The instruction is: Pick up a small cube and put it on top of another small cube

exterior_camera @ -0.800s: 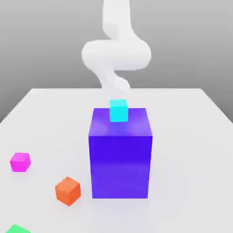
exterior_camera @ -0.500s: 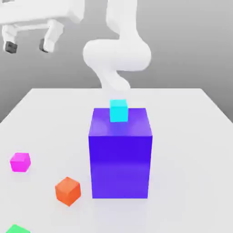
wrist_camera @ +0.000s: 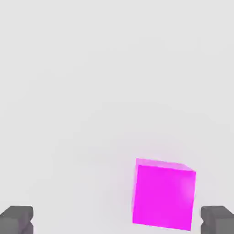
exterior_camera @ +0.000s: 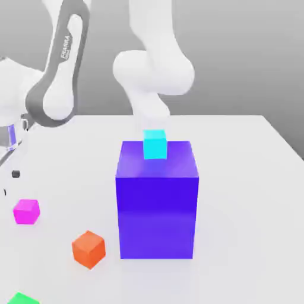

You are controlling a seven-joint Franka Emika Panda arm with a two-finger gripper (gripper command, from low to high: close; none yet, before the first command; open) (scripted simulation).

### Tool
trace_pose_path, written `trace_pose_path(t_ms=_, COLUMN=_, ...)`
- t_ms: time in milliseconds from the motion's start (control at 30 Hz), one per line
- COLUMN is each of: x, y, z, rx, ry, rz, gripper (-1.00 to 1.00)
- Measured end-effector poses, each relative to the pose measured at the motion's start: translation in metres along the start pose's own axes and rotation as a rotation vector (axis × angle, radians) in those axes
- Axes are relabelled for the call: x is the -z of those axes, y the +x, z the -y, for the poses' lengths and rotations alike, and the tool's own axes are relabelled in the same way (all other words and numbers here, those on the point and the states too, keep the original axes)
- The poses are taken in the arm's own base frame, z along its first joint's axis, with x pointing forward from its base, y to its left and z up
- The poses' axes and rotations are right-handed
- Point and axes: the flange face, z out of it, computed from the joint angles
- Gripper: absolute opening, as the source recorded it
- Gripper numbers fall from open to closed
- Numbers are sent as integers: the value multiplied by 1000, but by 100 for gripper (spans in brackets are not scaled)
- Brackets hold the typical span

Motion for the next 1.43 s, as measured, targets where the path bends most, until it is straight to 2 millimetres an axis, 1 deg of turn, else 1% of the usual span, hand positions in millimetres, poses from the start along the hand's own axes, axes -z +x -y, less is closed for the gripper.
trace_pose_path(t_ms=167, x=-55, y=3, z=-4, rx=-15, ry=-10, rz=-1, gripper=0)
trace_pose_path(t_ms=200, x=-60, y=3, z=-5, rx=-16, ry=-10, rz=-1, gripper=-100)
trace_pose_path(t_ms=367, x=-60, y=3, z=-4, rx=-16, ry=-9, rz=-1, gripper=-100)
trace_pose_path(t_ms=400, x=-63, y=3, z=-5, rx=-16, ry=-9, rz=-1, gripper=-100)
trace_pose_path(t_ms=433, x=-59, y=3, z=-4, rx=-16, ry=-9, rz=-1, gripper=-100)
trace_pose_path(t_ms=500, x=-43, y=3, z=-3, rx=-16, ry=-9, rz=-1, gripper=-100)
trace_pose_path(t_ms=633, x=-3, y=1, z=-2, rx=-12, ry=-9, rz=0, gripper=-100)
trace_pose_path(t_ms=667, x=2, y=-7, z=5, rx=10, ry=-9, rz=0, gripper=-100)
trace_pose_path(t_ms=733, x=9, y=-29, z=26, rx=68, ry=-10, rz=0, gripper=-100)
trace_pose_path(t_ms=833, x=18, y=-72, z=58, rx=170, ry=-10, rz=0, gripper=-100)
trace_pose_path(t_ms=933, x=26, y=-123, z=85, rx=273, ry=-10, rz=0, gripper=-100)
trace_pose_path(t_ms=1000, x=33, y=-159, z=99, rx=341, ry=-10, rz=1, gripper=-100)
trace_pose_path(t_ms=1100, x=43, y=-217, z=114, rx=443, ry=-10, rz=3, gripper=-100)
trace_pose_path(t_ms=1167, x=49, y=-256, z=120, rx=509, ry=-9, rz=4, gripper=-100)
trace_pose_path(t_ms=1200, x=47, y=-271, z=121, rx=533, ry=-9, rz=4, gripper=-100)
trace_pose_path(t_ms=1233, x=38, y=-279, z=122, rx=545, ry=-9, rz=5, gripper=-100)
trace_pose_path(t_ms=1300, x=9, y=-284, z=123, rx=554, ry=-9, rz=4, gripper=-100)
trace_pose_path(t_ms=1333, x=-3, y=-285, z=122, rx=556, ry=-9, rz=4, gripper=100)
trace_pose_path(t_ms=1433, x=-3, y=-285, z=122, rx=556, ry=-9, rz=4, gripper=100)
